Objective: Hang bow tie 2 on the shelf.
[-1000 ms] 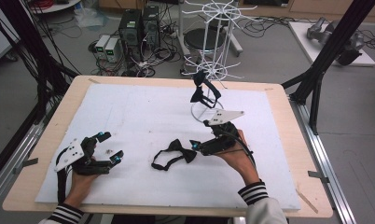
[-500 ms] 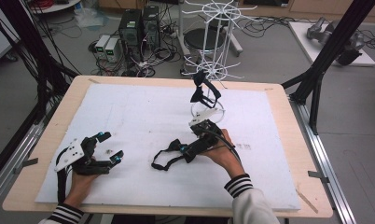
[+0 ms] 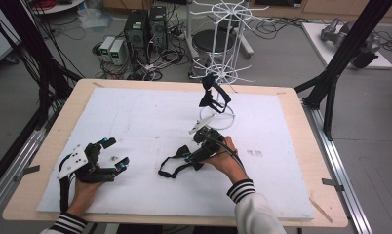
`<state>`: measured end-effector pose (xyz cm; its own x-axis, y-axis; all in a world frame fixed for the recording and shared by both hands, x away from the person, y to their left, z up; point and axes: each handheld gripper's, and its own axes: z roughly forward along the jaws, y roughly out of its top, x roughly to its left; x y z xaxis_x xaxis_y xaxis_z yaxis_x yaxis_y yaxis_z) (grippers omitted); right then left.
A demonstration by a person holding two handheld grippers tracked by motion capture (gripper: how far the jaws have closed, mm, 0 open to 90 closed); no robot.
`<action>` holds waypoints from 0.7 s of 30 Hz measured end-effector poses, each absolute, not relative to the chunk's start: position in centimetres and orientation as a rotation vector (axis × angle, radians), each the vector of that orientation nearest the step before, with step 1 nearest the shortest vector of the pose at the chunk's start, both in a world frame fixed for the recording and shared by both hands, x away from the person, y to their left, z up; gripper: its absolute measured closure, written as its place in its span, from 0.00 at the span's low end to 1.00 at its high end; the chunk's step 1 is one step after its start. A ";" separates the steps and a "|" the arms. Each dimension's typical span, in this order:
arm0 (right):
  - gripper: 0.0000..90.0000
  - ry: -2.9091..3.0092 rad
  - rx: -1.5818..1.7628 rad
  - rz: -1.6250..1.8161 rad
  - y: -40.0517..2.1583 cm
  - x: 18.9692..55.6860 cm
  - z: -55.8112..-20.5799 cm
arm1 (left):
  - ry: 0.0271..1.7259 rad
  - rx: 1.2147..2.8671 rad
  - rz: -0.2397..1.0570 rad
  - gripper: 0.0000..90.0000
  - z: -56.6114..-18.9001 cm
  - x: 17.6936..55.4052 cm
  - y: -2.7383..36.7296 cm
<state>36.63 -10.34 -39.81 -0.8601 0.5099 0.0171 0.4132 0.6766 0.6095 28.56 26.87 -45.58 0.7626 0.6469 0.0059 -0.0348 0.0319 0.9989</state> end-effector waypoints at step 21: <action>0.44 2.835 0.712 0.767 -8.9 37.1 -41.2 | 0.531 1.457 0.565 0.15 -45.6 28.6 26.9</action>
<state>37.13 -8.87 -41.25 -0.8821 0.4711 0.0071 0.4104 0.7609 0.5026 28.56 26.88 -45.58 0.7616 0.6480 0.0053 -0.0342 0.0320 0.9989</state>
